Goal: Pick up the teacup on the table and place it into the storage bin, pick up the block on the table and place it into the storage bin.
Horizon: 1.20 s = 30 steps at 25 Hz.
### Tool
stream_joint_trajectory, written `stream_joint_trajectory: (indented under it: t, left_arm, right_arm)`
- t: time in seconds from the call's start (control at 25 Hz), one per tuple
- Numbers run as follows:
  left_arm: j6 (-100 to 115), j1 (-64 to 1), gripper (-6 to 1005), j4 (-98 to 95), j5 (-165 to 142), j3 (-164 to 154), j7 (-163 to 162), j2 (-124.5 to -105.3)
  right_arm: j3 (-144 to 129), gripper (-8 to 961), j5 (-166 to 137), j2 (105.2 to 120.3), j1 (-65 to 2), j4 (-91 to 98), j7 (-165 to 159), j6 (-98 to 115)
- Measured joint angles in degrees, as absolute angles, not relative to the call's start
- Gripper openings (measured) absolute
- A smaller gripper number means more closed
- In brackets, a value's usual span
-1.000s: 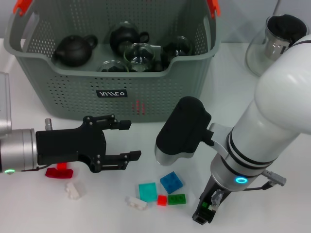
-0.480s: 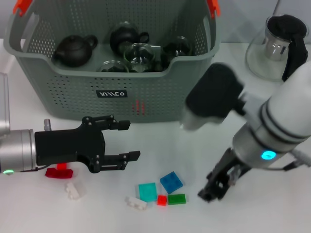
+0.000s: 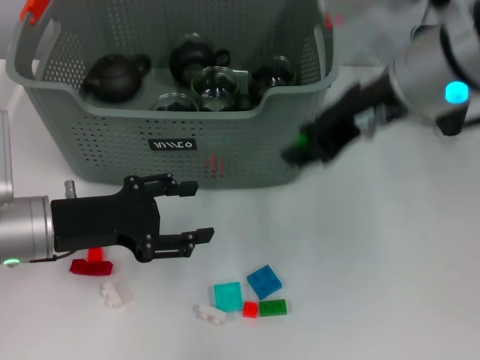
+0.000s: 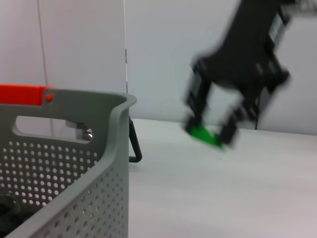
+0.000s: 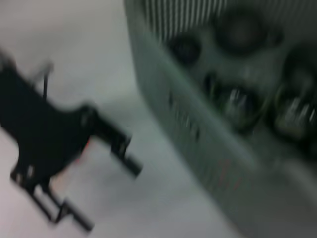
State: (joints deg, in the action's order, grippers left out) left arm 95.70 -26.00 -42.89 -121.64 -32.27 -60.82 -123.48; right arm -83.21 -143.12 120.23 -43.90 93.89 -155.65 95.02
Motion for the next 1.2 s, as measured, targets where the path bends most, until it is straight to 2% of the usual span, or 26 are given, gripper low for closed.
stream_joint_trajectory:
  t: [0.32, 0.64, 0.88, 1.2]
  left_arm:
    - [95.7, -26.4, 753, -42.9, -121.3, -32.3, -61.2, -123.33]
    - [95.8, -27.0, 752, -42.9, -121.1, -32.3, -61.3, -123.25]
    - [95.9, -27.3, 753, -42.9, -121.1, -31.8, -61.8, -123.11]
    - [96.2, -27.4, 752, -42.9, -121.1, -31.8, -61.9, -122.95]
  right_arm:
    - [-73.1, 446, -143.8, 120.20, -55.9, 91.0, -150.9, 89.2]
    - [-74.9, 462, -148.8, 120.26, -63.1, 73.5, -146.7, 74.8]
    - [-75.5, 474, -149.2, 120.20, -66.4, 63.0, -144.9, 64.7]
    - [-75.1, 490, -149.2, 120.16, -66.6, 59.8, -144.3, 61.5]
